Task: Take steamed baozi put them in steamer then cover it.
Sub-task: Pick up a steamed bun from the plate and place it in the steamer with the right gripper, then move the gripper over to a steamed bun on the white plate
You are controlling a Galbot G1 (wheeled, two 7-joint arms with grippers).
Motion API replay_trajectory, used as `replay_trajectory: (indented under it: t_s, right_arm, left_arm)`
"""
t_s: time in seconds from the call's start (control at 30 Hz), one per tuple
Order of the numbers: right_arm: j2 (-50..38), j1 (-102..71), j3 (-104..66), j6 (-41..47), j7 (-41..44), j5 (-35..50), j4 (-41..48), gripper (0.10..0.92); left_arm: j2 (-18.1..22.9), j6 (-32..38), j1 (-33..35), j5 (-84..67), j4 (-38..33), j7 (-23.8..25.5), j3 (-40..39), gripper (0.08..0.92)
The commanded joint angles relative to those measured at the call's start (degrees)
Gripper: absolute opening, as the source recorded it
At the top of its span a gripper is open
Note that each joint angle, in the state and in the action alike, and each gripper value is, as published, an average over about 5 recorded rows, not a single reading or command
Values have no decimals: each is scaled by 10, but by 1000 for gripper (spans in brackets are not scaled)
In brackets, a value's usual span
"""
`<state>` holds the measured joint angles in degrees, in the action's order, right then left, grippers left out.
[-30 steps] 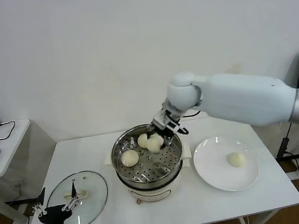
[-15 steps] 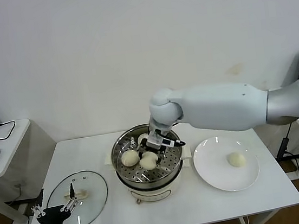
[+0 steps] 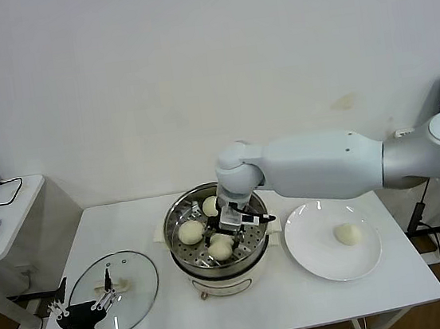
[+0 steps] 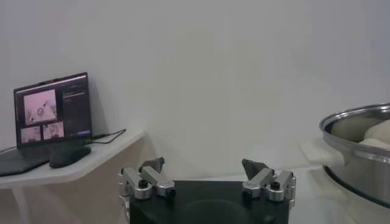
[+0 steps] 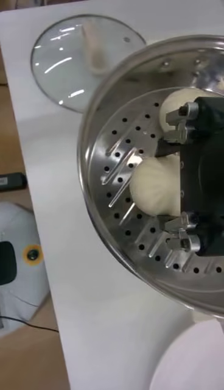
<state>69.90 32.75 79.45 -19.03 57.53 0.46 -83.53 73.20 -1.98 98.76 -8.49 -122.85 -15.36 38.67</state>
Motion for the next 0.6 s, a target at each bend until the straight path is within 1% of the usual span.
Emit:
replay_trajectory:
  t_s: [0.03,0.13,0.2,0.3,0.4,0.5,0.6]
  right_arm:
    - [-6,13,-2,-12,-4,-7,-10,735]
    - [-27,29,-16,9,3,12,-18,799]
    - [-51,41,-30,37,10,35,-25,817]
    - [-100,56,-55,100,30,73,-41,822]
    - [-159,66,-73,186,52,100,-64,823]
    - [-216,71,-75,268,61,102,-85,823]
    - [-276,62,-81,320,63,96,-97,823]
  left_arm:
    - [-2,0,0,0,0,0,0,823]
    - [-6,0,1,0,-1,0,2,823]
    - [-9,0,1,-1,-2,0,4,823]
    - [-15,0,1,-3,-3,0,7,823]
    - [-20,0,0,-5,-3,0,6,823]
    - [-25,0,-3,-5,-2,1,1,823]
    - [-29,0,-5,-4,-1,1,-4,823]
